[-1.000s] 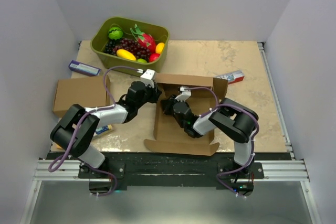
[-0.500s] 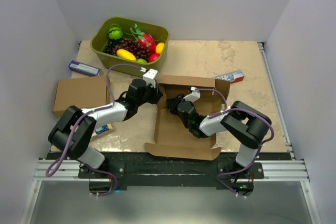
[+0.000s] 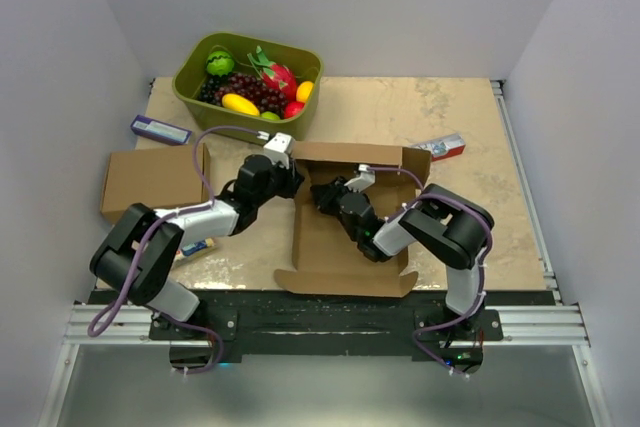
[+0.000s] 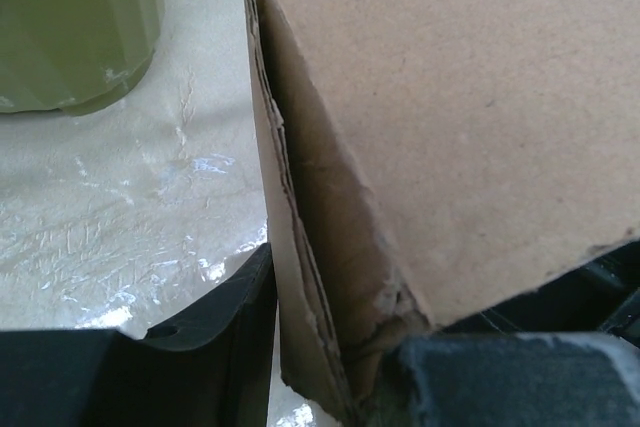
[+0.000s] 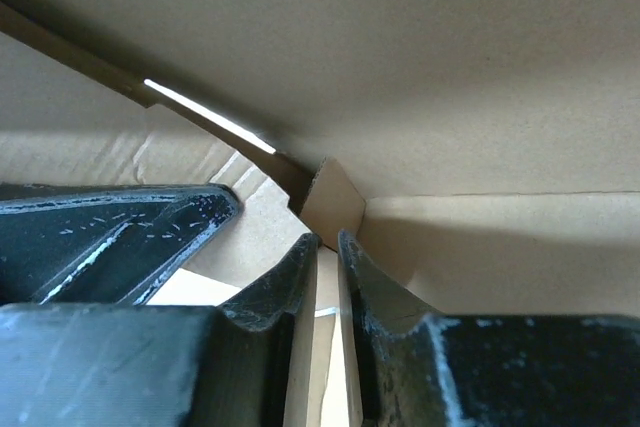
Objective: Fold the paper box
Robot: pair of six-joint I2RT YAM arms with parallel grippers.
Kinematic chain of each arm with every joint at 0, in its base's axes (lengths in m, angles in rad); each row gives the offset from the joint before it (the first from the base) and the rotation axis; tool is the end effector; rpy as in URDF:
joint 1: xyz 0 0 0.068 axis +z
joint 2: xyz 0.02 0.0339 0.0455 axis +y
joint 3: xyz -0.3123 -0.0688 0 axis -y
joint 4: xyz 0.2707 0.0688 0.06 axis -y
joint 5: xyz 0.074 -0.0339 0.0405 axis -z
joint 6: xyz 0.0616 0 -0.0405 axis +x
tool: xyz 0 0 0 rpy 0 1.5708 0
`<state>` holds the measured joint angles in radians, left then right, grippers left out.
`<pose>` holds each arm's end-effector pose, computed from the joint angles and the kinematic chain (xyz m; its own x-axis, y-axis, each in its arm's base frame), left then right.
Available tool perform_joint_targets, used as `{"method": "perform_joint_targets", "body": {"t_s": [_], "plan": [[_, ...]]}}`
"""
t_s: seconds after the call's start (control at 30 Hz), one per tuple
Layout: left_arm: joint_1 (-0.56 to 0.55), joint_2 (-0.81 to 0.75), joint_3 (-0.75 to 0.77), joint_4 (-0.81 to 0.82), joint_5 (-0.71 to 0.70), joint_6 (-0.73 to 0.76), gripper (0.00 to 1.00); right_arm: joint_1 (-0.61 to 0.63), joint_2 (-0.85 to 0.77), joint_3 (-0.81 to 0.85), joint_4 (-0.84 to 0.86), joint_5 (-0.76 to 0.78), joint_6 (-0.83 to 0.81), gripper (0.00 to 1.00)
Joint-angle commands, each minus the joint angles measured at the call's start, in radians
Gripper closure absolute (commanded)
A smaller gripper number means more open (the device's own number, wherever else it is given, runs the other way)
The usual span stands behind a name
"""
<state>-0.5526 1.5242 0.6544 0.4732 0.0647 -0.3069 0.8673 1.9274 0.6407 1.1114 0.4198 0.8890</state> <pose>0.2965 -0.1876 0.2050 -0.4870 -0.0539 -0.8717 0.4484 0.8411 -0.3025 0.2719 0.2817 0.1404 -0.4102 0.6125 -0.6757 -0.1876 0.6684 0.7197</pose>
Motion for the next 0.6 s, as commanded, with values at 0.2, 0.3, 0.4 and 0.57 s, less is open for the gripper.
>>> {"method": "perform_joint_targets", "body": {"t_s": [0.2, 0.3, 0.4, 0.57], "plan": [[-0.168, 0.051, -0.007, 0.103, 0.251, -0.178, 0.79, -0.002, 0.076, 0.076, 0.074, -0.064, -0.059, 0.81], [-0.193, 0.056, -0.009, 0.110, 0.244, -0.185, 0.79, -0.004, 0.096, 0.077, 0.120, -0.090, -0.062, 0.80], [-0.194, 0.056, -0.010, 0.114, 0.228, -0.184, 0.78, -0.002, 0.093, 0.068, 0.142, -0.104, -0.070, 0.78], [-0.193, 0.015, 0.020, 0.006, 0.137, -0.100, 0.76, -0.002, 0.033, 0.007, 0.127, -0.072, -0.081, 0.74]]}}
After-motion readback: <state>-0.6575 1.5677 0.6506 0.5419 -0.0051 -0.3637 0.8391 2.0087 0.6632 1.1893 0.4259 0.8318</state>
